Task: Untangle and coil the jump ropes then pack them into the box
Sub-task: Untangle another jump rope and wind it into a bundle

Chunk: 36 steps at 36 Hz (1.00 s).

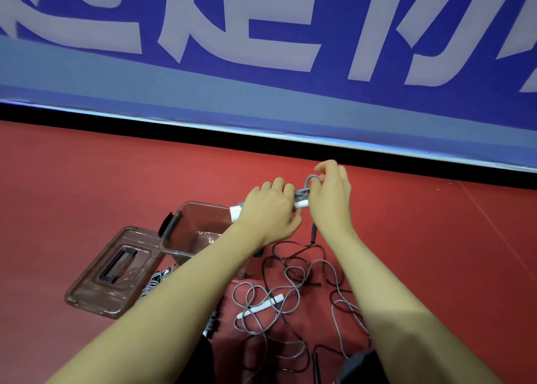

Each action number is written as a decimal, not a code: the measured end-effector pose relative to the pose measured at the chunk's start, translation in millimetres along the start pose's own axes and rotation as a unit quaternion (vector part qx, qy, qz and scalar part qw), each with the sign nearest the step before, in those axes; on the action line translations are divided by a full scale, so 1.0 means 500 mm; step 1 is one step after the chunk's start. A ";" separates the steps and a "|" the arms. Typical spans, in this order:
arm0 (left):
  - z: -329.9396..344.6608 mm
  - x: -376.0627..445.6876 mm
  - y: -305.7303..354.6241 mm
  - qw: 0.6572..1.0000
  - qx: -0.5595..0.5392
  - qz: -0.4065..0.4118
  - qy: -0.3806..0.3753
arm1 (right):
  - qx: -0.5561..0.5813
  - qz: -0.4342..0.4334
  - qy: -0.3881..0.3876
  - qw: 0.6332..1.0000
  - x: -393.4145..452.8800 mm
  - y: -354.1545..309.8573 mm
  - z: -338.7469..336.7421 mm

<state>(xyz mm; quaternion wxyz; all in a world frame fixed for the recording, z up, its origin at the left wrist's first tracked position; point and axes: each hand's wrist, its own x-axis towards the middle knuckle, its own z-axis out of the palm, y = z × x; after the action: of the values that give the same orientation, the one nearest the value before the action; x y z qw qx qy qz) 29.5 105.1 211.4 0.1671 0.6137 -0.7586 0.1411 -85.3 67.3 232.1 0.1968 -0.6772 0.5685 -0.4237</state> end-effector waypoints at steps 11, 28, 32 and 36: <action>-0.026 -0.007 0.004 0.990 -0.114 -0.052 -0.060 | 0.049 -0.018 0.095 0.994 0.008 -0.003 0.004; -0.037 -0.051 -0.048 0.973 -0.165 -0.122 -0.103 | 0.200 0.017 -0.062 0.978 -0.004 -0.037 0.027; -0.030 -0.065 -0.080 0.966 -0.190 -0.134 -0.115 | 0.228 0.017 -0.112 0.967 -0.010 -0.040 0.058; -0.014 -0.077 -0.108 0.961 -0.202 -0.150 -0.113 | 0.225 0.035 -0.136 0.964 -0.002 -0.029 0.102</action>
<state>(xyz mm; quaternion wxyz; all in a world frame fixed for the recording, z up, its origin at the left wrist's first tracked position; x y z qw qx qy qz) 90.2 131.1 201.7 0.2201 0.6857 -0.6847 -0.1123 -35.9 61.4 214.1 0.4342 -0.6466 0.4498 -0.4372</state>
